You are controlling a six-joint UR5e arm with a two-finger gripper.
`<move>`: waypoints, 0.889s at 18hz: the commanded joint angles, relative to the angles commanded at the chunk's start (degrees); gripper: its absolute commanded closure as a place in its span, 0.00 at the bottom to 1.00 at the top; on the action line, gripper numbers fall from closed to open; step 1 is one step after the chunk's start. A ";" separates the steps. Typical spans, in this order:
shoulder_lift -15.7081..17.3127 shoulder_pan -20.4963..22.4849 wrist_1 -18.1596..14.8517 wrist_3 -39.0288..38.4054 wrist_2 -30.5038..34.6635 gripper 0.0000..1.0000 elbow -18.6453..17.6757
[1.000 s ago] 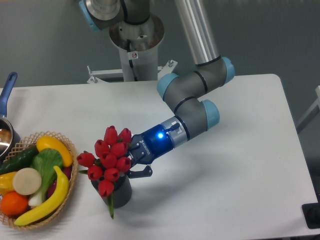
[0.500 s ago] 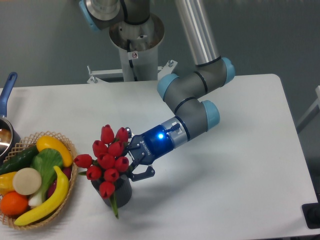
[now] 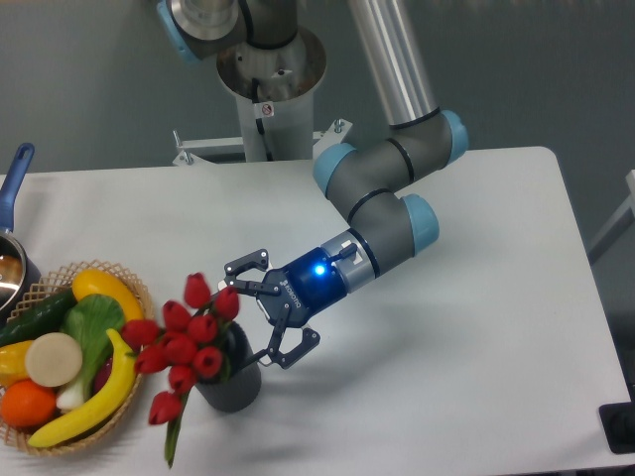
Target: Insert the flowers into the vase
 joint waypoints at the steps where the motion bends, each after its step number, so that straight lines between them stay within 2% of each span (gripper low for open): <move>1: 1.32 0.61 0.00 0.00 3.16 0.00 -0.26; 8: 6.95 3.69 0.00 0.09 17.93 0.00 0.35; 10: 10.54 4.39 -0.09 -0.17 23.82 0.00 -0.26; 12: 12.40 7.11 0.00 -0.17 29.80 0.00 -1.23; 14: 14.41 8.00 -0.09 -0.35 32.80 0.00 -1.23; 16: 17.75 10.89 -0.35 -0.61 36.48 0.00 -1.32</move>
